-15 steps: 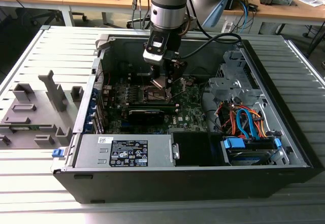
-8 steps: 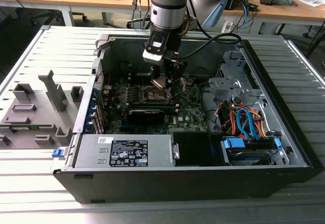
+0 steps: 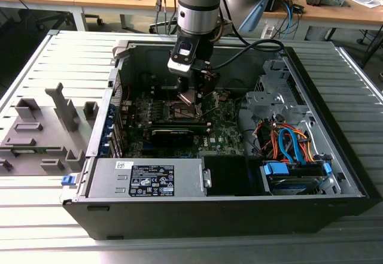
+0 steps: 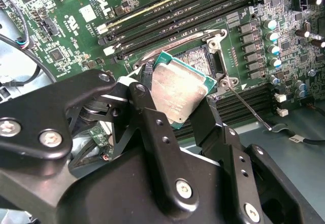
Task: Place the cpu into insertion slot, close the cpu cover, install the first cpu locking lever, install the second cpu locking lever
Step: 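Place the cpu into insertion slot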
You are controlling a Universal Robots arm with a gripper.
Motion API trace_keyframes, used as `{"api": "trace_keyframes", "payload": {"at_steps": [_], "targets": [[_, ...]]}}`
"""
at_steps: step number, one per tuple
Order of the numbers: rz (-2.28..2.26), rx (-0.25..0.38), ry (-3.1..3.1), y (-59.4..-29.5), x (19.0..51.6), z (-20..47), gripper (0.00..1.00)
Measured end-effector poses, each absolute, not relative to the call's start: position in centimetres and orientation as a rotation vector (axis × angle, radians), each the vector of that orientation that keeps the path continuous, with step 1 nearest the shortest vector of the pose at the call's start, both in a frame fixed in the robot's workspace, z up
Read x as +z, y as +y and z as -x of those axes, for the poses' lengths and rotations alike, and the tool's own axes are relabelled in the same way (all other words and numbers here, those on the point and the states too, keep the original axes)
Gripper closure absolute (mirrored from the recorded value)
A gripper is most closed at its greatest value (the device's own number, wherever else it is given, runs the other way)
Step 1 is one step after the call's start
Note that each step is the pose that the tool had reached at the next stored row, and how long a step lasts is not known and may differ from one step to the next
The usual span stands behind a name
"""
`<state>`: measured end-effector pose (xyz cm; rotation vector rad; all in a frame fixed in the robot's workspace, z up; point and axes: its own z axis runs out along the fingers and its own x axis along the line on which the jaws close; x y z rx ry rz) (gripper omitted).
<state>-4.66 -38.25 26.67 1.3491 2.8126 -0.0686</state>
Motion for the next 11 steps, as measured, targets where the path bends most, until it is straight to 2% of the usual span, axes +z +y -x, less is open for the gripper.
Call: {"api": "trace_keyframes", "payload": {"at_steps": [11], "targets": [[-1.369,-0.071,2.803,-38.25,26.67,4.66,0.46]]}}
